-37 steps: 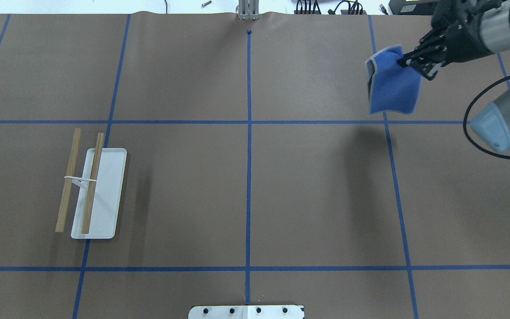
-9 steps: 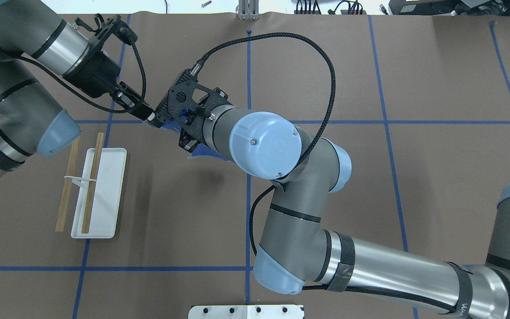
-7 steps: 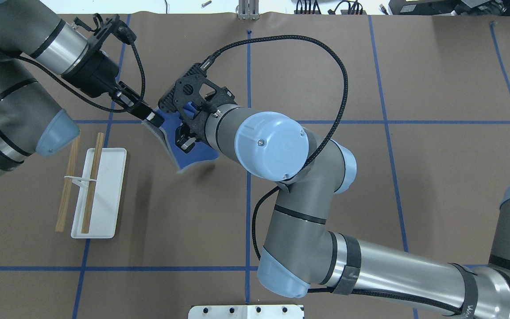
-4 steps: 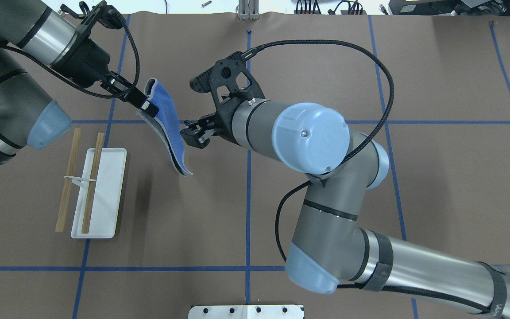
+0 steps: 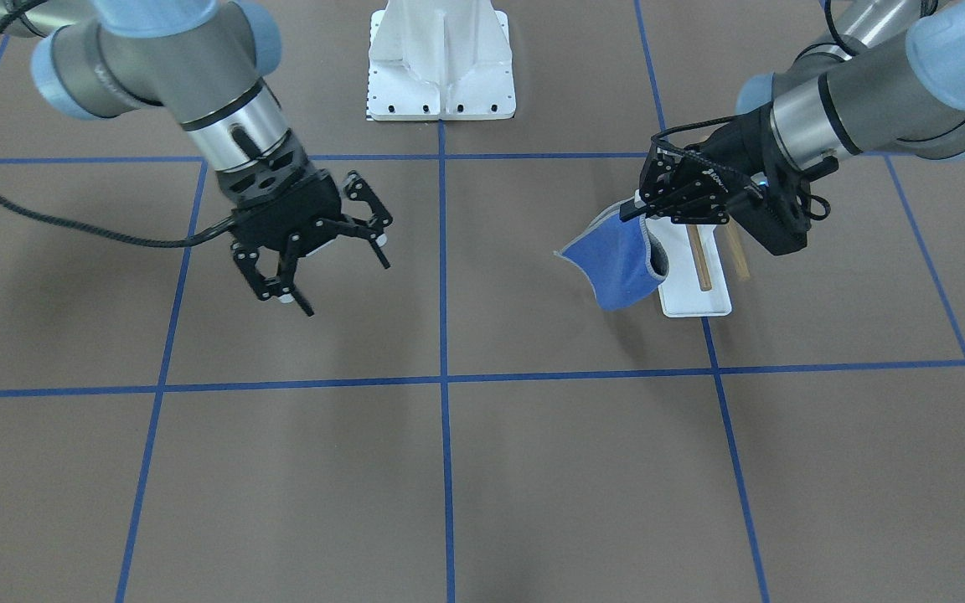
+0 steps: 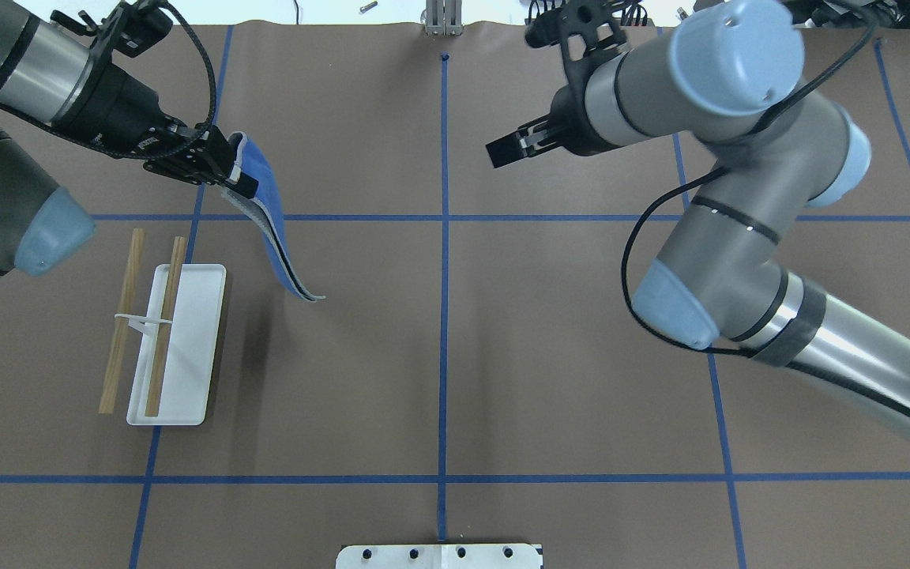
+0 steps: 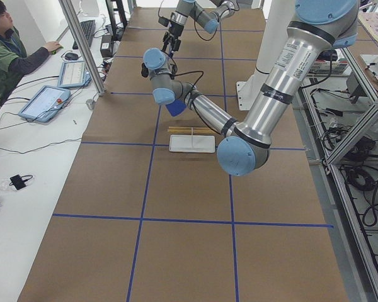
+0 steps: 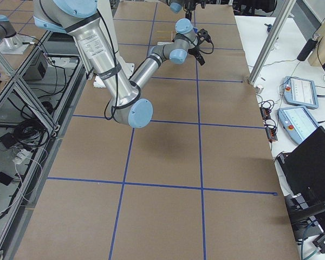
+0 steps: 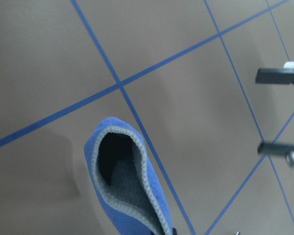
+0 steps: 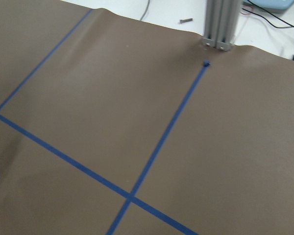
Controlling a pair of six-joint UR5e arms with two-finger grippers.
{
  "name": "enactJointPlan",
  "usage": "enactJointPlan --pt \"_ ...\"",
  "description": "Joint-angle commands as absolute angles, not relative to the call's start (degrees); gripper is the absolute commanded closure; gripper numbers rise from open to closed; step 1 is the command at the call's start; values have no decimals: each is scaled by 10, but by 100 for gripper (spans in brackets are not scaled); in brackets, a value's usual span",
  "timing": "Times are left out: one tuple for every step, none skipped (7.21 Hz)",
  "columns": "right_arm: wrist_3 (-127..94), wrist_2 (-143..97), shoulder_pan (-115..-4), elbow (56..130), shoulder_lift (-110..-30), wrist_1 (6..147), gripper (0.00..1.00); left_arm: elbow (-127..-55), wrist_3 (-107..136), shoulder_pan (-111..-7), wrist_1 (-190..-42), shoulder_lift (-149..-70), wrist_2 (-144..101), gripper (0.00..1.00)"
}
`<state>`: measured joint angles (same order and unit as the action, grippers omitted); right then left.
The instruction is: Hang towel on rack
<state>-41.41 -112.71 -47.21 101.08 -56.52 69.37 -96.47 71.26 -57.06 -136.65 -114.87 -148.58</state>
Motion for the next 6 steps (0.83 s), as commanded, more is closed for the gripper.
enactJointPlan --pt "-414 -1201 -557 1001 -605 737 0 -973 888 -571 -1432 -1104 -1446 100" --pt "-406 -1206 -582 991 -605 801 0 -972 906 -571 -1472 -1073 -1438 100" --pt "-404 -1218 -610 979 -607 828 0 -971 905 -571 -1522 -1029 -1438 100" --pt "-387 -1234 -631 966 -616 843 0 -971 906 -571 -1569 -991 -1438 100" --pt "-296 -1232 -652 957 -650 845 0 -969 904 -573 -1609 -959 -1439 100" --pt "-242 -1237 -676 942 -676 842 0 -966 904 -583 -1623 -945 -1442 100"
